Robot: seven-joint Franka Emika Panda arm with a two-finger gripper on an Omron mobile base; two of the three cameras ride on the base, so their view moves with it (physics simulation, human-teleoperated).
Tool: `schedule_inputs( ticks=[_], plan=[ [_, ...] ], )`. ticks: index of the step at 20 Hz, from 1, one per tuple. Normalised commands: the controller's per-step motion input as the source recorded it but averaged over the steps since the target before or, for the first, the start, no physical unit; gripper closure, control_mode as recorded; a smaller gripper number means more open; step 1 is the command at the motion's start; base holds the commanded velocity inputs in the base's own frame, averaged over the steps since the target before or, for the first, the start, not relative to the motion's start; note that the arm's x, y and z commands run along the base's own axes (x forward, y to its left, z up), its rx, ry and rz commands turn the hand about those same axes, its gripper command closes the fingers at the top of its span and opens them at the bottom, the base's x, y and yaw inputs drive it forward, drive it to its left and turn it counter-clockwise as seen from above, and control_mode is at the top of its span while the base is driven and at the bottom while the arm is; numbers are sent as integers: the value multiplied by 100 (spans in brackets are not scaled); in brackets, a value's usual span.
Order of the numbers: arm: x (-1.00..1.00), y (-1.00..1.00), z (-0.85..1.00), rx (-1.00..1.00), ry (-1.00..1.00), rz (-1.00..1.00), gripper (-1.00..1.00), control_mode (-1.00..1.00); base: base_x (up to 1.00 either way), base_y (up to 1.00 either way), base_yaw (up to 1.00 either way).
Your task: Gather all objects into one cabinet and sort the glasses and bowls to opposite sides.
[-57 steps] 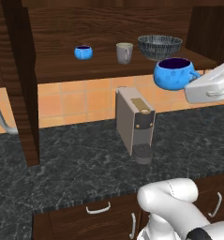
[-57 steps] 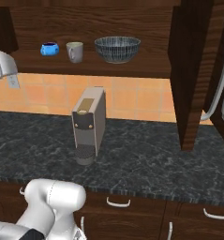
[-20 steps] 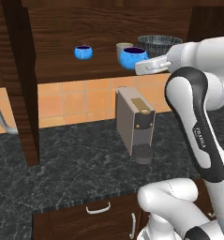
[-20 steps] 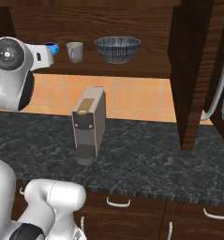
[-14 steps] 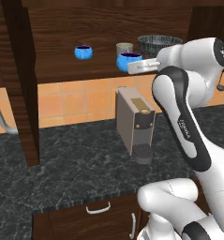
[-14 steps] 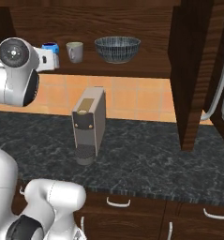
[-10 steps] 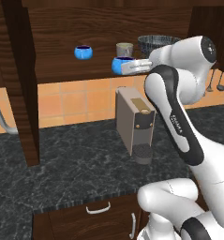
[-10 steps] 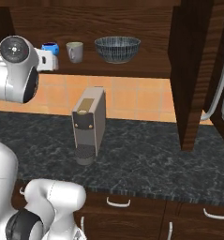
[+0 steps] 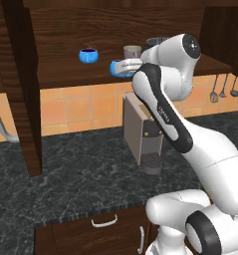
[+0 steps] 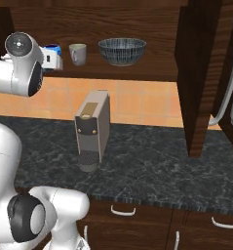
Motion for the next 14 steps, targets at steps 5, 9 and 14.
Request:
schedule_inputs(
  ticks=[5, 9, 14],
  plan=[
    [53, 9, -3, 0, 0, -1, 100, -100, 0, 0, 0],
    [58, 9, -4, 0, 0, 0, 100, -100, 0, 0, 0],
    [49, 8, -9, 0, 3, 3, 100, -100, 0, 0, 0]
  ],
)
